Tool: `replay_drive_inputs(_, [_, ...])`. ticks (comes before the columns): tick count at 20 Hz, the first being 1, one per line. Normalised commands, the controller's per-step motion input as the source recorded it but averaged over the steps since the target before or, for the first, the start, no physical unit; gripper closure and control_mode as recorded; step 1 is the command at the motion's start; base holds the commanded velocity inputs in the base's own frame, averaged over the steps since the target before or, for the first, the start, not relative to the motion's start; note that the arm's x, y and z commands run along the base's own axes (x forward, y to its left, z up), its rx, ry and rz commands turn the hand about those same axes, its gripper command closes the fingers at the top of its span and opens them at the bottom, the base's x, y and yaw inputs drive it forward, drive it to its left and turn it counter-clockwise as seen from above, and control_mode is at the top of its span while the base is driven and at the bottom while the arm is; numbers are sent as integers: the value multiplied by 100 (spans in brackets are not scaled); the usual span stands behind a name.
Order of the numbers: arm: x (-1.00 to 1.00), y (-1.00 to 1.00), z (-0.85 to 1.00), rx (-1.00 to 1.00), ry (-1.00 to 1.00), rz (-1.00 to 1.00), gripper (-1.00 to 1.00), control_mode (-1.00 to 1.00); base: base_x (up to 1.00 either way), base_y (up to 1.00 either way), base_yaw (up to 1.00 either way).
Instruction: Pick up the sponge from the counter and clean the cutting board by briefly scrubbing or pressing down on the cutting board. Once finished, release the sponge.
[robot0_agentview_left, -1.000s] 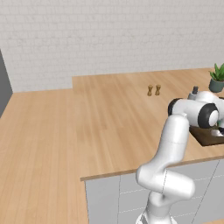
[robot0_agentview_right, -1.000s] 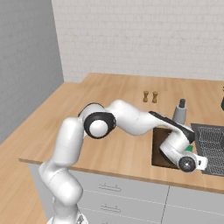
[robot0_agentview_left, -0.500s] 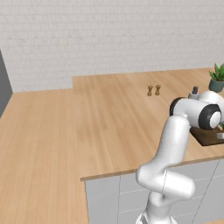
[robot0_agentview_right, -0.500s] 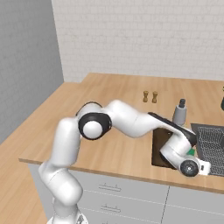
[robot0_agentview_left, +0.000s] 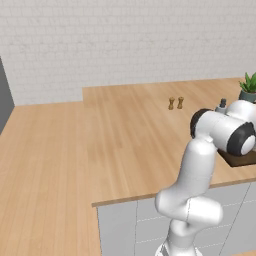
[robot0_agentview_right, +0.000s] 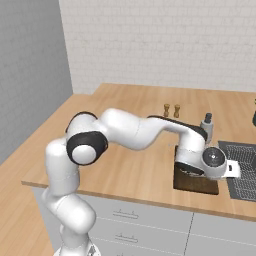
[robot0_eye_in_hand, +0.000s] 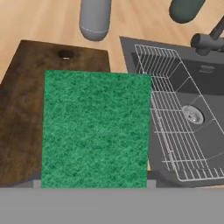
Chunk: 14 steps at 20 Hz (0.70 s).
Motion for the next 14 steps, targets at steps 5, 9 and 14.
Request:
replay_drive_inputs(5, [-7,25,0,-13,19,4,100,-100,0,0,0])
replay_drive_inputs(9, [-3,3,-2,-2,9,3,100,-100,0,0,0])
replay_drive_inputs(14, [0,0,0,2,13,3,100,-100,0,0,0])
